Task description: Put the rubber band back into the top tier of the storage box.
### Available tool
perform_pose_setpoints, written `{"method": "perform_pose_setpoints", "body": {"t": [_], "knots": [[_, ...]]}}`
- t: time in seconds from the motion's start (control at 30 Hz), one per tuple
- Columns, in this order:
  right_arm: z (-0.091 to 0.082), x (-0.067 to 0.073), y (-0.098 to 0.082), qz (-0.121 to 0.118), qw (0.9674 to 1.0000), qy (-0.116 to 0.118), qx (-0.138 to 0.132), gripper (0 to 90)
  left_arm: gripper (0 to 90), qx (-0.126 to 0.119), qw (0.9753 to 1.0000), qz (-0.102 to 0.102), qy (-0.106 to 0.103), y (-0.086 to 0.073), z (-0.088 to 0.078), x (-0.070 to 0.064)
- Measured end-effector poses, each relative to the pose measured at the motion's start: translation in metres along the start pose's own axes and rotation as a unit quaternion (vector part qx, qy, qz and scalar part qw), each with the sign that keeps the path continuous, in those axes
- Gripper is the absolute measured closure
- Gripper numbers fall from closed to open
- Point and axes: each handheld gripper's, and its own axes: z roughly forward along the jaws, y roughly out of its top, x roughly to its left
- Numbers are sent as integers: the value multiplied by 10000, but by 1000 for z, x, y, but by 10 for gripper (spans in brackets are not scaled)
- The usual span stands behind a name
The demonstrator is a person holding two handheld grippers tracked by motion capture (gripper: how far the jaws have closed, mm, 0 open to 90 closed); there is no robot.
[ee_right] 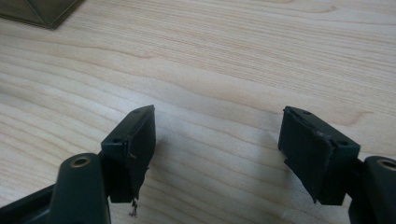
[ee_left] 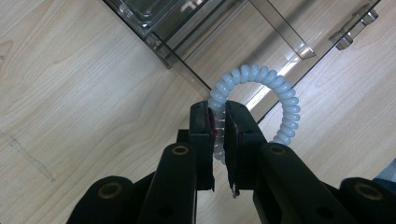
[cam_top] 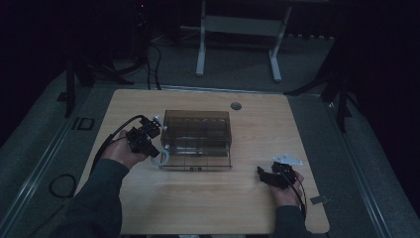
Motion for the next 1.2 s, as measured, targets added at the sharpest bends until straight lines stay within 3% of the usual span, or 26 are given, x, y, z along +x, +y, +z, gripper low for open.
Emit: {"method": "perform_pose_setpoints", "body": {"t": [0.87, 1.2], "knots": [[0, 0, 0, 0, 10000, 2, 0, 273, 819, 3, 9998, 191, -44, 21, 7, -13], [0, 0, 0, 1, 10000, 2, -1, 273, 818, 91, 9997, 238, 63, 31, 18, -17]]}}
